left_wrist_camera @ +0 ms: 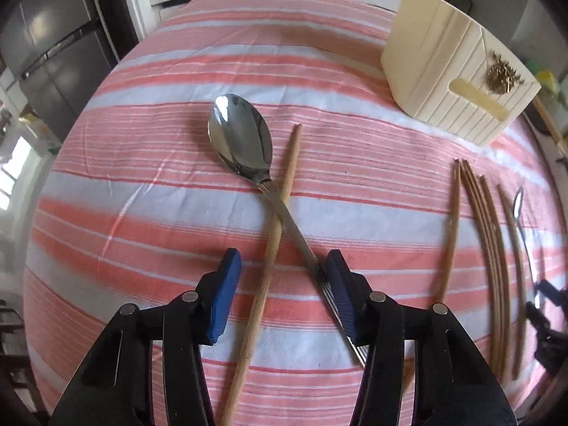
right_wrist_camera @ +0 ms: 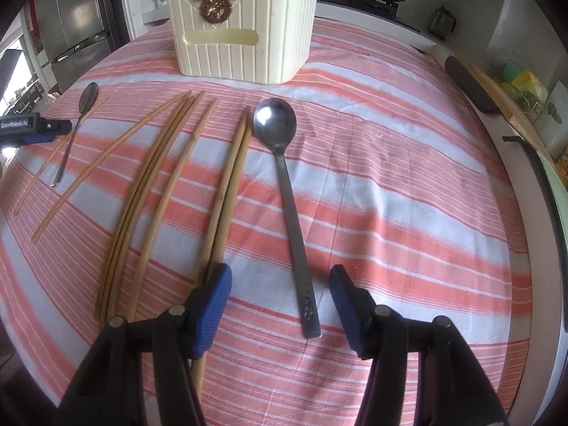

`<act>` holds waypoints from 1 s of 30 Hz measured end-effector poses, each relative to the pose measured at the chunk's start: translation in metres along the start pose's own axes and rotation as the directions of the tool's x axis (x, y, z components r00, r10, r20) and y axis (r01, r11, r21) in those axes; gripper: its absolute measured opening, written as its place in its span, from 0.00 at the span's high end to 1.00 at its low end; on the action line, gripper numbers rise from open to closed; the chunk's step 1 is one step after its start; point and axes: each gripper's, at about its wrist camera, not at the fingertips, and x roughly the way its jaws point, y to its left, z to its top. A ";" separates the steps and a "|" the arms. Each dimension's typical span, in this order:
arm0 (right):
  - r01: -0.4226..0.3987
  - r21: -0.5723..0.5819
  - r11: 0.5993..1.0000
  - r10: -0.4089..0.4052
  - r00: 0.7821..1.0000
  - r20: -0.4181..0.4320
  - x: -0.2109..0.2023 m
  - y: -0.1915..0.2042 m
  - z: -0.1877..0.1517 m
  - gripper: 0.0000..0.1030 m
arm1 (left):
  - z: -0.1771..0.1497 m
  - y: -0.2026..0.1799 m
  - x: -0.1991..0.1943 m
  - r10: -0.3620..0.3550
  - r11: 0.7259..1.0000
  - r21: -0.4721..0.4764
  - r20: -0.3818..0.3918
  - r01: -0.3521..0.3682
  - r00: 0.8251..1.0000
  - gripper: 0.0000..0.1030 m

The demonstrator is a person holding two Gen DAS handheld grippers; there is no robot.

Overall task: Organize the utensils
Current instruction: 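Align the left tool fingers over the ribbed spoon handle, then close the left tool on the ribbed spoon handle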

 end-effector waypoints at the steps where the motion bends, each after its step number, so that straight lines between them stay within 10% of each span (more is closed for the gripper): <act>1: -0.003 0.005 1.000 0.003 1.000 0.001 0.000 -0.001 0.000 0.44 | -0.001 -0.004 -0.001 0.027 0.999 0.020 0.005 -0.027 1.000 0.52; 9: -0.009 0.015 1.000 0.009 1.000 0.013 0.002 -0.002 0.000 0.44 | -0.005 -0.011 -0.005 0.012 0.997 0.075 0.017 -0.014 1.000 0.93; 30: 0.024 -0.027 0.999 -0.024 1.000 -0.003 -0.003 0.003 -0.001 0.44 | -0.021 0.079 -0.017 -0.273 0.962 -0.041 -0.098 0.270 0.957 0.93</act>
